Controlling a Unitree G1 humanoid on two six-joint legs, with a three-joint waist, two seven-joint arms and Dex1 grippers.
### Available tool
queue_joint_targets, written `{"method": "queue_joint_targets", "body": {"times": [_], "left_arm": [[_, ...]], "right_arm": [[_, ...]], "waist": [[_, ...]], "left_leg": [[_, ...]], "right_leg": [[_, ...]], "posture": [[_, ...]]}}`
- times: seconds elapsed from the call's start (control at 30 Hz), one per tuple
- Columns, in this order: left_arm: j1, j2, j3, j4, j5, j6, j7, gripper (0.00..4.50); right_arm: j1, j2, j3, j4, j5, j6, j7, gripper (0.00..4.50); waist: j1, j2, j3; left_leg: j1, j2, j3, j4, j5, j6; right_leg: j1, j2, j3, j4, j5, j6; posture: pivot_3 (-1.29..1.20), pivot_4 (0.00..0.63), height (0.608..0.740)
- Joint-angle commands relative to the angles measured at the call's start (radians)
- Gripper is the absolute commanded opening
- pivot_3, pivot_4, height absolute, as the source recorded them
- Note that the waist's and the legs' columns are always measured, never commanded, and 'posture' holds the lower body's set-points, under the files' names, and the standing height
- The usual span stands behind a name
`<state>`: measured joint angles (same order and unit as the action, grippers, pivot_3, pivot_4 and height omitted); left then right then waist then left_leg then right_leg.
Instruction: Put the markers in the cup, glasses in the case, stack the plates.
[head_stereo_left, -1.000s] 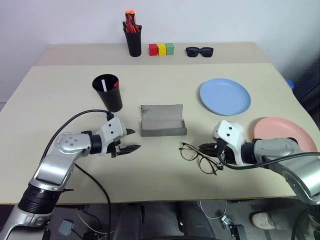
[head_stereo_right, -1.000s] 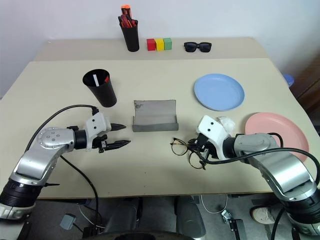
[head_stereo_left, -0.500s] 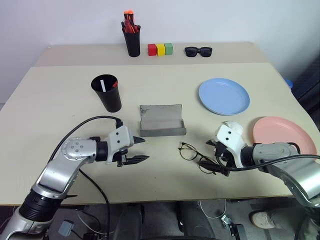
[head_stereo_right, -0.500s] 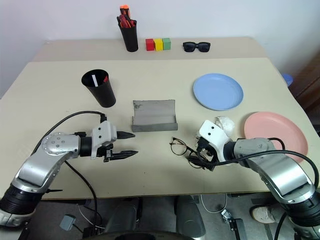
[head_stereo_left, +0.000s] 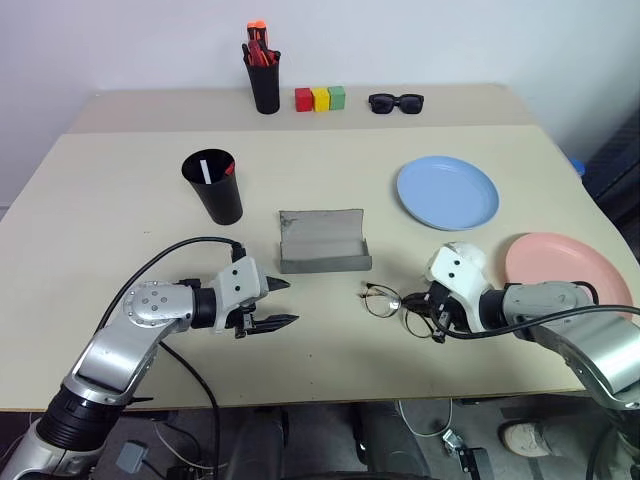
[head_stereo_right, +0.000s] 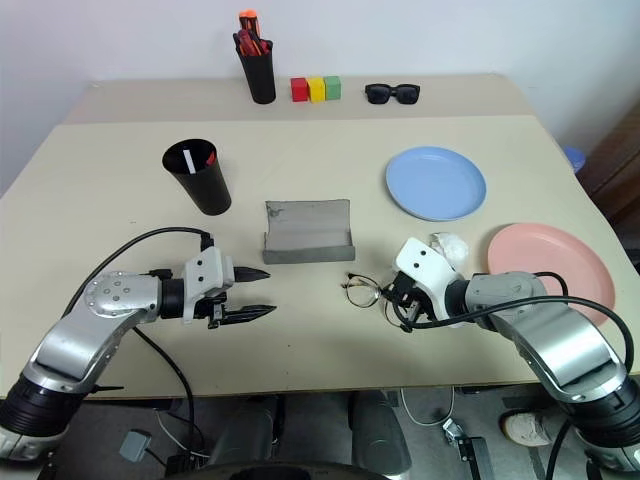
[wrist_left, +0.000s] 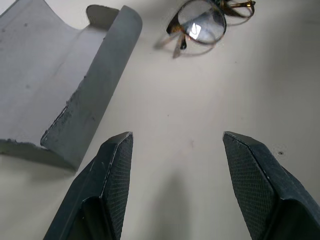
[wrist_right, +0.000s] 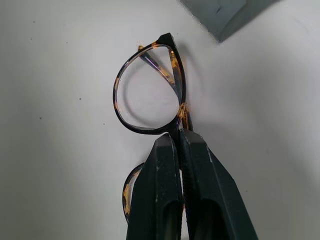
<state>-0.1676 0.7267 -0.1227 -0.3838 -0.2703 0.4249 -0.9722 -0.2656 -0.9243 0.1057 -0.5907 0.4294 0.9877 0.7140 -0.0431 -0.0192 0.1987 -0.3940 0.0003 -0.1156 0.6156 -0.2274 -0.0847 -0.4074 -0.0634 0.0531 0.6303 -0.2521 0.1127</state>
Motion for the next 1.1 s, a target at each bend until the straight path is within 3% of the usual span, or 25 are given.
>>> {"method": "queue_joint_targets", "body": {"times": [0.03,0.2,0.4,0.53,0.83,0.93,1.03,1.1], "left_arm": [[0.026,0.000,0.106,0.018,-0.021,0.000,0.056,2.91],[0.129,-0.032,0.288,0.059,-0.075,0.010,0.141,2.91],[0.163,-0.054,0.311,0.064,-0.084,-0.021,0.160,2.91],[0.159,-0.082,0.318,0.038,-0.098,-0.011,0.192,2.91],[0.213,-0.086,0.306,-0.025,-0.108,-0.007,0.213,2.91],[0.168,-0.095,0.295,-0.013,-0.127,0.025,0.226,2.91],[0.076,-0.128,0.302,0.015,-0.174,0.110,0.269,2.91],[-0.002,-0.151,0.290,0.036,-0.184,0.148,0.298,2.36]], "right_arm": [[-0.092,0.003,-0.008,-0.034,-0.015,-0.046,0.008,0.01],[-0.377,0.112,0.142,0.089,-0.129,-0.195,0.028,0.01],[-0.603,0.361,0.322,0.420,-0.285,-0.373,0.033,0.01],[-0.610,0.408,0.385,0.576,-0.352,-0.478,0.094,0.01],[-0.528,0.360,0.360,0.576,-0.415,-0.503,0.157,0.01],[-0.516,0.359,0.340,0.543,-0.405,-0.499,0.176,0.87],[-0.524,0.373,0.305,0.537,-0.411,-0.492,0.153,2.27],[-0.522,0.365,0.284,0.520,-0.412,-0.488,0.153,2.33]], "waist": [[-0.001,0.000,0.000],[-0.014,0.001,0.000],[-0.001,0.000,0.000],[0.007,0.000,0.000],[-0.005,0.001,0.000],[-0.002,0.001,0.000],[0.004,0.001,0.000],[0.003,0.001,0.000]], "left_leg": [[0.000,0.000,0.000,0.000,0.000,0.000],[0.002,0.002,0.001,-0.001,0.000,0.000],[0.001,0.002,0.001,-0.001,0.000,0.000],[0.000,0.001,0.001,-0.001,0.000,0.000],[0.002,0.002,0.001,-0.002,0.000,0.000],[0.002,0.002,0.001,-0.001,0.000,0.000],[0.001,0.001,0.001,-0.001,0.000,0.000],[0.001,0.001,0.001,0.000,0.000,0.000]], "right_leg": [[0.000,0.000,0.000,0.000,0.000,0.000],[0.000,0.001,0.000,0.001,0.001,0.000],[0.000,0.001,0.000,0.000,0.001,0.000],[0.000,0.000,0.000,0.000,0.002,0.002],[-0.001,0.001,0.000,0.002,0.002,0.000],[-0.001,0.001,0.000,0.002,0.002,0.000],[0.000,0.001,0.000,0.001,0.003,0.002],[0.000,0.001,0.000,0.001,0.003,0.002]], "posture": [[0.00,0.150,0.740],[0.00,0.150,0.740],[0.00,0.150,0.740],[0.00,0.150,0.740],[0.00,0.150,0.740],[0.00,0.150,0.740],[0.00,0.150,0.740],[0.00,0.150,0.740]]}}
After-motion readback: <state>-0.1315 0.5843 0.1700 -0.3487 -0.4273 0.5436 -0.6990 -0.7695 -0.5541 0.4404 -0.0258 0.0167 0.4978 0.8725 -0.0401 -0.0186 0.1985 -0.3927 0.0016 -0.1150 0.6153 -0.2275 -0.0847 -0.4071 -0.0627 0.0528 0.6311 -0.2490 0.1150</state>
